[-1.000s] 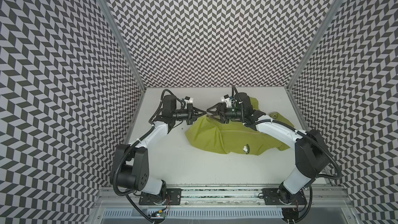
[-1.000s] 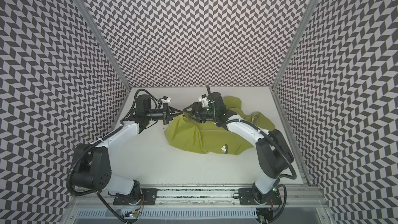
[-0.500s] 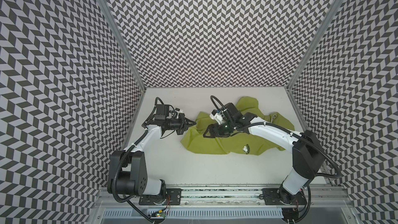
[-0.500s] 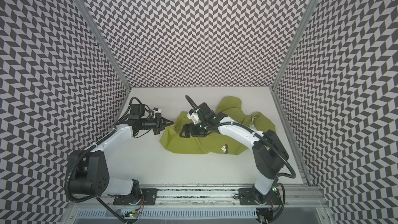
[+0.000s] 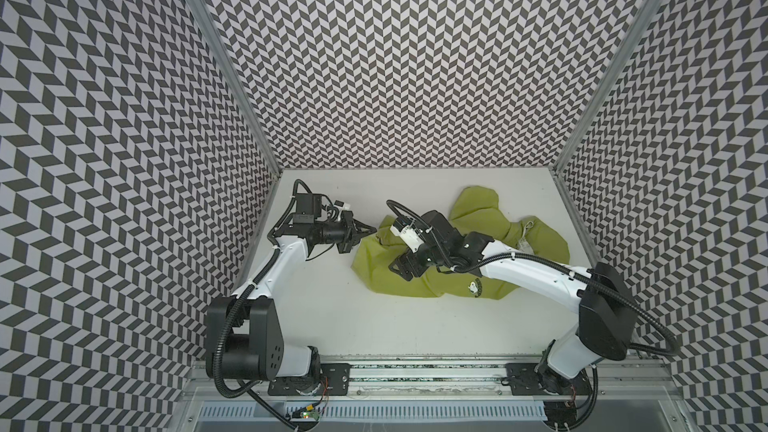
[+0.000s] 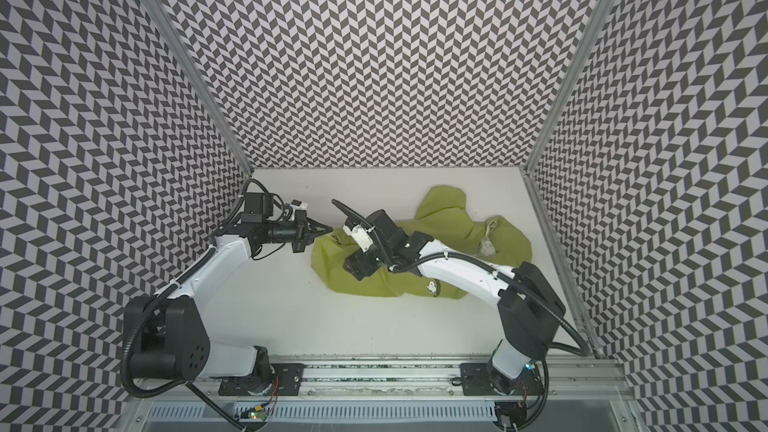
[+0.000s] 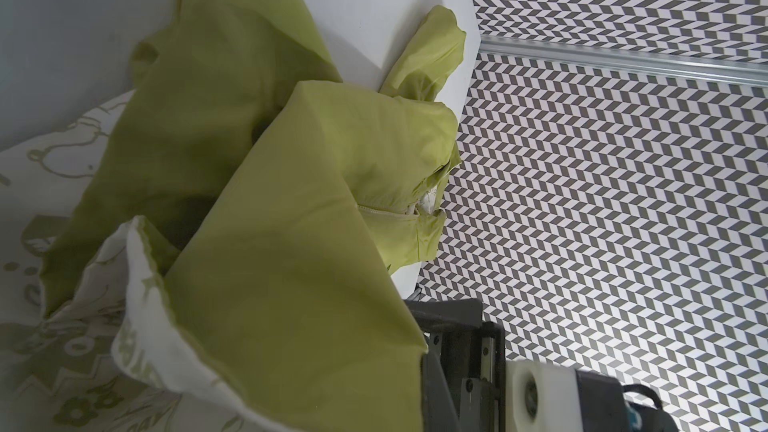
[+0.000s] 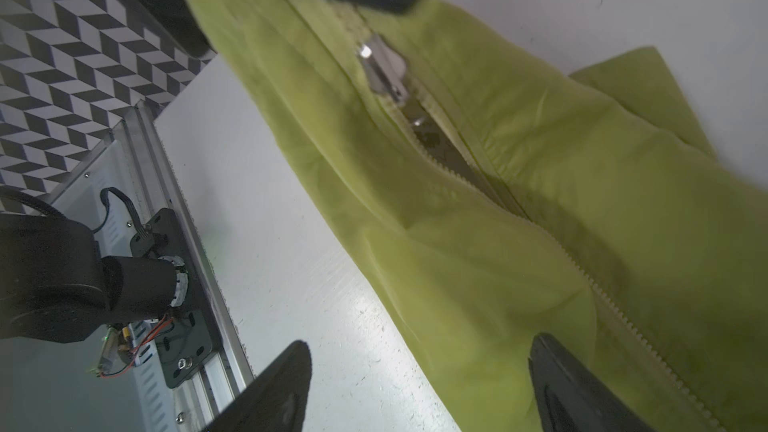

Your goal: Zip up the jacket

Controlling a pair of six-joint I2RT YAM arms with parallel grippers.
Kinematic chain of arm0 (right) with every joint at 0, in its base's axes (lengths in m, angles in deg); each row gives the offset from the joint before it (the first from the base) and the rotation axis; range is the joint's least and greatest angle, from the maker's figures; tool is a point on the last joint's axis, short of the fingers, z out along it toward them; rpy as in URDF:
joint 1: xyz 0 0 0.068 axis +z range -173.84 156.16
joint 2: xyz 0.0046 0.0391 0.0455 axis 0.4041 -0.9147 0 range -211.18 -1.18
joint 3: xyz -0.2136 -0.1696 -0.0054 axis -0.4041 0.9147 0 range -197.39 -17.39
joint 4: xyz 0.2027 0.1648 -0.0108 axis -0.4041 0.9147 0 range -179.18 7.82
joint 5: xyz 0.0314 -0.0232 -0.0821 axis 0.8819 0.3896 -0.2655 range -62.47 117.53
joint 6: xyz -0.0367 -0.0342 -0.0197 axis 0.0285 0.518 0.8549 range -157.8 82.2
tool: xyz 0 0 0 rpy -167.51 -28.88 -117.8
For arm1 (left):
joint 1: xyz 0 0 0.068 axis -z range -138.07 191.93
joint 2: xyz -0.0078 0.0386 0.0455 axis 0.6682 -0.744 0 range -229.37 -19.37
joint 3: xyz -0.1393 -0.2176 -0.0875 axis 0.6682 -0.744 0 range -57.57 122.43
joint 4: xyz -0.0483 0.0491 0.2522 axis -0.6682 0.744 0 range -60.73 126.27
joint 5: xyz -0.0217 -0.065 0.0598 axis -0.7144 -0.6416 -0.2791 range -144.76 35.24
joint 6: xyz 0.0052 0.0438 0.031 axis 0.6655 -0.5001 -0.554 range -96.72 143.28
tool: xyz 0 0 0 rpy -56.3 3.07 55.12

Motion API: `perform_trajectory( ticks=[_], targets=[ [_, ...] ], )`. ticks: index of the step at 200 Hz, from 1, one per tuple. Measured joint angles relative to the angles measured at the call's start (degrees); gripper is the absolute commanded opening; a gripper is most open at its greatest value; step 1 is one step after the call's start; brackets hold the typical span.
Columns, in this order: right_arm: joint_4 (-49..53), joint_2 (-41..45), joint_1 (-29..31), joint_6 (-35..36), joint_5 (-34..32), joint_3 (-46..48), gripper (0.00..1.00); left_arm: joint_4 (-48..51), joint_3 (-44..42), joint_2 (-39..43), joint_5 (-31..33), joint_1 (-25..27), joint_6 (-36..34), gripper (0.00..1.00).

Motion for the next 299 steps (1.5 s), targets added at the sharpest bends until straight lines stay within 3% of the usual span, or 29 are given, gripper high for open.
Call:
perform_trajectory(
  ticks=[48,73,98,128,154,174,197,212,299],
  targets=[
    [-5.3,-0.3,1.8,5.9,-1.8,-0.9,0.71,-0.8,0.6,0.0,-1.5,1.2,2.1,0.00],
    [-7.2,-1.8,1.8,7.2,-3.3,-2.7,0.55,-1.3,1.5,0.0,-2.1,1.8,2.6,0.00],
    [-7.4,-4.0,1.8,8.0,-4.0,-4.9,0.54,-2.1,1.7,0.0,-2.5,2.1,3.5,0.00],
    [-7.2,-5.8,1.8,8.3,-5.2,-6.5,0.30,-2.4,1.7,0.0,-2.8,2.2,3.8,0.00],
    [-6.8,-5.9,1.8,8.2,-6.4,-6.6,0.00,-2.4,1.7,0.0,-2.9,2.2,3.9,0.05],
    [-6.4,-5.9,1.8,8.3,-6.6,-6.7,0.00,-2.4,1.7,0.0,-2.9,2.2,3.8,0.15],
    [-5.6,-5.8,1.8,8.4,-6.5,-6.7,0.00,-2.4,1.7,0.0,-2.8,2.2,3.7,0.36],
    [-5.3,-5.8,1.8,8.4,-6.3,-6.7,0.00,-2.1,1.8,0.0,-2.8,2.2,3.5,0.42],
    [-4.6,-4.7,1.8,8.4,-3.5,-6.6,0.00,6.7,5.9,-3.1,-1.5,5.7,-3.3,0.41]
  ],
)
